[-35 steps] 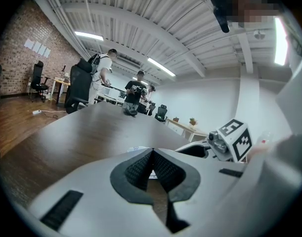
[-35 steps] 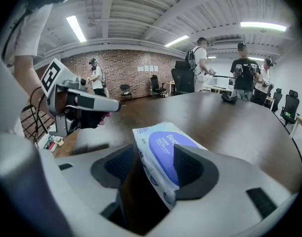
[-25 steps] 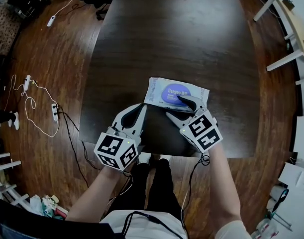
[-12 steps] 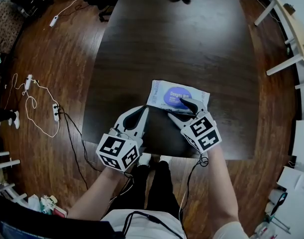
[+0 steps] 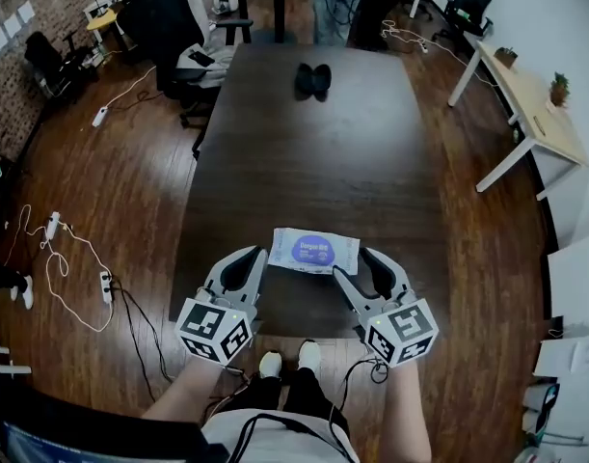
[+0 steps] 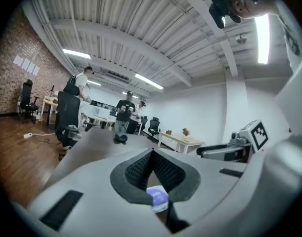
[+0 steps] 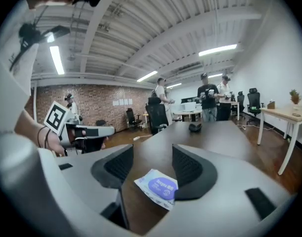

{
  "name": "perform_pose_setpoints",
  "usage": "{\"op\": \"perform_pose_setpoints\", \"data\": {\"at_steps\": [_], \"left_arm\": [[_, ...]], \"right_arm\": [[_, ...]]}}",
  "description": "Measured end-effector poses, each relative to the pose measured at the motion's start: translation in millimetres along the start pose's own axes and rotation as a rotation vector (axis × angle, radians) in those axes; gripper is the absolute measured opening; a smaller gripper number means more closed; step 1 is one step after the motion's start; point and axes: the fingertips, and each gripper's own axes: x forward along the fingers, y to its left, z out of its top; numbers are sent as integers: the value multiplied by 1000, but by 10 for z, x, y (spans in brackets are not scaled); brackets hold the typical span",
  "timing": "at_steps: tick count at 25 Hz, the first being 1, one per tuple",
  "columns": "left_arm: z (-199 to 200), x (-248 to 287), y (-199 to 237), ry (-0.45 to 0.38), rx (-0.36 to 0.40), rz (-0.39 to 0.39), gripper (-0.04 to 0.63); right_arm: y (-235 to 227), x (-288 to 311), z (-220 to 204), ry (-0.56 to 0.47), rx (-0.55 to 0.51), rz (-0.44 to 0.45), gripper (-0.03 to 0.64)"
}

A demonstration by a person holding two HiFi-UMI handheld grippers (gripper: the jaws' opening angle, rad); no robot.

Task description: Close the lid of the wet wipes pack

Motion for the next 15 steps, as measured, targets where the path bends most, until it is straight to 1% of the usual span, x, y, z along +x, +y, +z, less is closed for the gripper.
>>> {"op": "perform_pose_setpoints", "data": {"at_steps": [3, 4, 5, 6, 9, 15], "left_arm": [[455, -146, -173, -56, 44, -19, -3], [578, -207, -227, -72, 50, -26, -3], [687, -293, -278, -85, 53, -32, -3], [783, -397, -318, -98, 55, -37, -2], [920, -670, -358, -119, 60, -48, -3], [840, -868, -291, -131, 69, -67, -3]], "right_arm": [[-18, -473, 422, -125, 59, -69, 247], [-28, -623, 518, -156, 73, -99, 222], [-25, -770, 589, -178, 82, -130, 66], [-3, -902, 640, -191, 89, -153, 5], [64, -1164, 675, -211, 103, -195, 5], [101, -1367, 604, -233, 94, -254, 5]]}}
